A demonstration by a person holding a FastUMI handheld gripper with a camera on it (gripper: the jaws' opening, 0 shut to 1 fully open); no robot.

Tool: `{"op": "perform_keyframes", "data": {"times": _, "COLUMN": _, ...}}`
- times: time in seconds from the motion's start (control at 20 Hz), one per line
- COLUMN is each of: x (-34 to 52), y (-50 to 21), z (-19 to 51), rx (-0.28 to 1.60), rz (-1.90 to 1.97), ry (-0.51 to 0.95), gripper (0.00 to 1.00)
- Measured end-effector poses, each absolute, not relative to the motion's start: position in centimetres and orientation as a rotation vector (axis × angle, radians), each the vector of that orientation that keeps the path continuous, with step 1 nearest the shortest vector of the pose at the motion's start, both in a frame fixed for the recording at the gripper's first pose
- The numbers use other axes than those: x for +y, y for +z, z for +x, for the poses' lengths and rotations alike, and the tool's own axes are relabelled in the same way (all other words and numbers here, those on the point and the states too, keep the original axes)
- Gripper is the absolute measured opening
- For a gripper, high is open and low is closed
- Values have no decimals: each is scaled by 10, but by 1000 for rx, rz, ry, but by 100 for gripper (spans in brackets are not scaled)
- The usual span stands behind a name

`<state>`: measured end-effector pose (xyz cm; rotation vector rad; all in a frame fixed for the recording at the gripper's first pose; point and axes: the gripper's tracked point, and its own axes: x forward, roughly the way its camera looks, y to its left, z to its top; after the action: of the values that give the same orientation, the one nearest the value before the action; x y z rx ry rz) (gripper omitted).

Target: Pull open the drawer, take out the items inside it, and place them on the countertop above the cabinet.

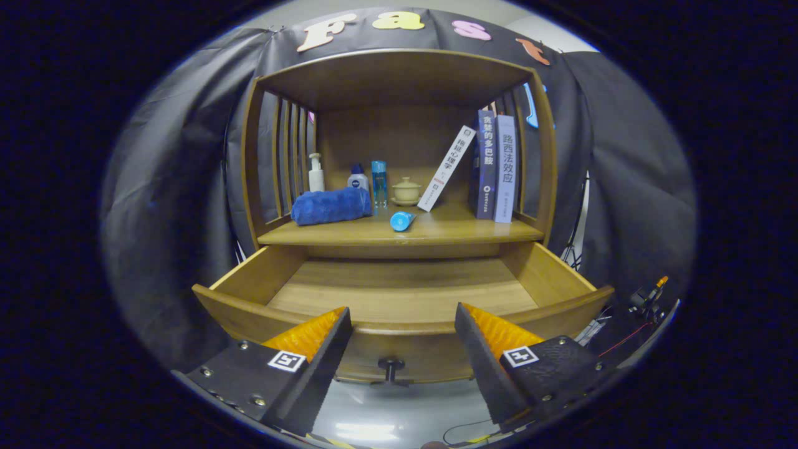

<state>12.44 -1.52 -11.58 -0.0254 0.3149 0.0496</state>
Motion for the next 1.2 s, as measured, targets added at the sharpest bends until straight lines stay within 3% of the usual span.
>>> {"op": "perform_keyframes", "data": {"times": 0.6, "x": -39, "y": -91, "z": 18, "rx": 138, "rz": 109, "ry": 59, "gripper": 99}}
{"op": "perform_keyframes", "data": {"times": 1.2, "x": -44, "y": -157, "z": -3, "rx": 141, "rz": 41, "ry": 75, "gripper": 99}}
